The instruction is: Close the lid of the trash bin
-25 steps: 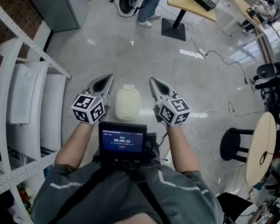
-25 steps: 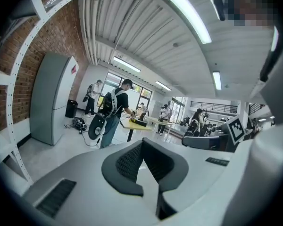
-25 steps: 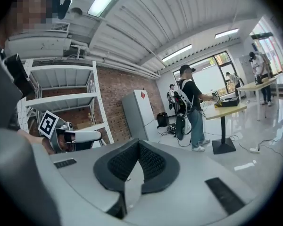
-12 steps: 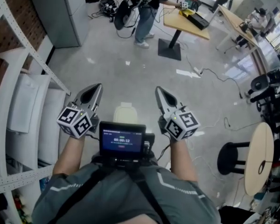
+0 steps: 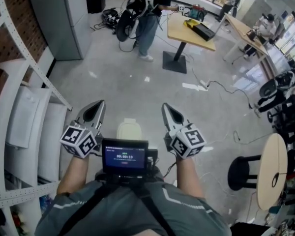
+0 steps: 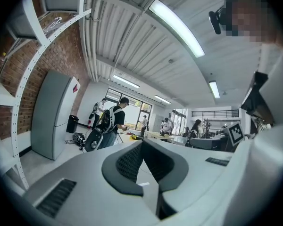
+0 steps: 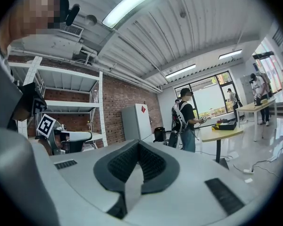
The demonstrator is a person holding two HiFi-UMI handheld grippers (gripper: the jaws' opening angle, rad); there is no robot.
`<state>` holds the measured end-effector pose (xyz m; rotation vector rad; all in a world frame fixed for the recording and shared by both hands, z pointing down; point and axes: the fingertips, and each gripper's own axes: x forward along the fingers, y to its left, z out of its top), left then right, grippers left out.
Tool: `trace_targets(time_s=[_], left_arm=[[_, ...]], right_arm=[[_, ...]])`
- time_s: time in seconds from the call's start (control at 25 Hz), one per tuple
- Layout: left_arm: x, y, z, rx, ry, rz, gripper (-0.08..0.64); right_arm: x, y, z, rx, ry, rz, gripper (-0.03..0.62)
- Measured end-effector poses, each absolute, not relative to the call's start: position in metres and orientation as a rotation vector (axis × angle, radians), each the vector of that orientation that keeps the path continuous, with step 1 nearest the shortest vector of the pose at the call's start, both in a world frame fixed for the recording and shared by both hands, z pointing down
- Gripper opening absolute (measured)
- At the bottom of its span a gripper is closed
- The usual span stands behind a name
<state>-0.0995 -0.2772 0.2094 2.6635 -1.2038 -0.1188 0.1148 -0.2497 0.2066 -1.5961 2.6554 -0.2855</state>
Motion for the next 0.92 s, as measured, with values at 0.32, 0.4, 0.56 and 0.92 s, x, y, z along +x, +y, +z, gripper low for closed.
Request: trace_targets(time_s=[0.32,0.4,0.56,0.92], left_arm=[[-0.101,-0.277,0.215,2.639,-1.209,-0.120,-0.006],[-0.100,-0.276,0.217,2.636,-1.207,-0.112,-0.006],[-0.098,-0.275,0.221,2.640,-1.199,-0.100,-0.005],[-0.097,-0.278,0.212,2.665,-1.210,-0.102,-0.006]], right_arm=[[0.111,-0.248,0.205,-1.575,2.666,-0.288,0.006],[0.112,-0.249,0.206,-1.580,2.664,-0.288,0.006],[0.112,-0.250,0.211,-1.568,2.667,-0.279,0.006],[0.111,-0.251,0.207,-1.563,2.672,-0.265,0.005]])
